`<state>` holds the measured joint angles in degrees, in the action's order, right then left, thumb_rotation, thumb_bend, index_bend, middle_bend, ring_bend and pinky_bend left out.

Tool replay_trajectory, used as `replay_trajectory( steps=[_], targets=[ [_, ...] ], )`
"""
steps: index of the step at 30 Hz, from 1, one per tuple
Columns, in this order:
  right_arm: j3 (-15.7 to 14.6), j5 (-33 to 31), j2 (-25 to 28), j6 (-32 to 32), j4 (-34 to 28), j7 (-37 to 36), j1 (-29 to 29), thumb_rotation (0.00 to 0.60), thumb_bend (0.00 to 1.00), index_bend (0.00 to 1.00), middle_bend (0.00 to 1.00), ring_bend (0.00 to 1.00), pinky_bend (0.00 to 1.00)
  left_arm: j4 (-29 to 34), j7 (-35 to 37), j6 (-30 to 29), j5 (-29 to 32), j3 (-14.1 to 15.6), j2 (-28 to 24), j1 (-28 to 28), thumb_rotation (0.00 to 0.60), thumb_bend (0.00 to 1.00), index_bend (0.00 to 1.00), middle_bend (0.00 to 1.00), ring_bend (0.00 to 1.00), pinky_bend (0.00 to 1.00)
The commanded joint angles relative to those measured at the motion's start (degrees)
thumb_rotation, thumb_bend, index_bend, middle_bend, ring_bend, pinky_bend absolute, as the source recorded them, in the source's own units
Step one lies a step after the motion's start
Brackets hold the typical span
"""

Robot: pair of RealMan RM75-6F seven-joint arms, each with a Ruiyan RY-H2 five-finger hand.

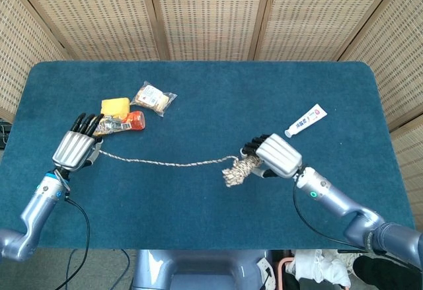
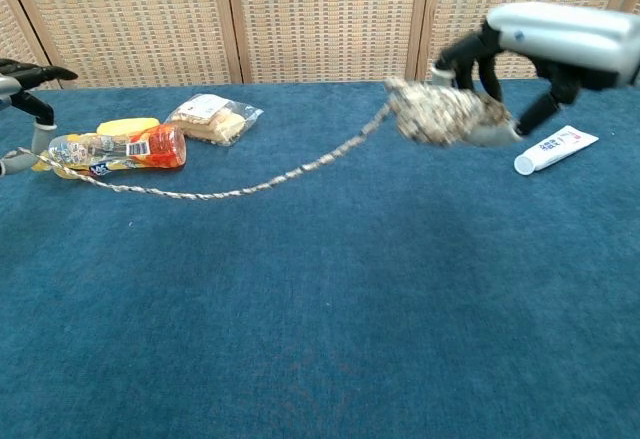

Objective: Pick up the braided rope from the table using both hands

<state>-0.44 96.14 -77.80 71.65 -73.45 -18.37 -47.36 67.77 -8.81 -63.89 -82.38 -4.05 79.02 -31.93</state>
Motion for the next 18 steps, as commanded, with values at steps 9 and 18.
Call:
replay_trajectory(
  steps=[9, 18],
  targets=[
    [17.3, -30.9, 2.4, -14.3, -17.0, 17.1, -6.7, 0.600, 0.87, 0.64, 0.73, 0.58, 0.76, -4.6, 5.6, -5.9, -8.1, 3.2, -0.4, 0.4, 0.600, 0.55, 0.76, 0.00, 0.00, 0.00],
    [20.0, -52.6, -0.8, -16.1, -16.8, 36.9, -12.2, 0.600, 0.96, 0.66, 0.77, 0.64, 0.84, -0.4, 6.1, -10.6, -13.6, 4.4, -3.5, 0.1, 0.600, 0.55, 0.77, 0.00, 0.00, 0.00]
  ],
)
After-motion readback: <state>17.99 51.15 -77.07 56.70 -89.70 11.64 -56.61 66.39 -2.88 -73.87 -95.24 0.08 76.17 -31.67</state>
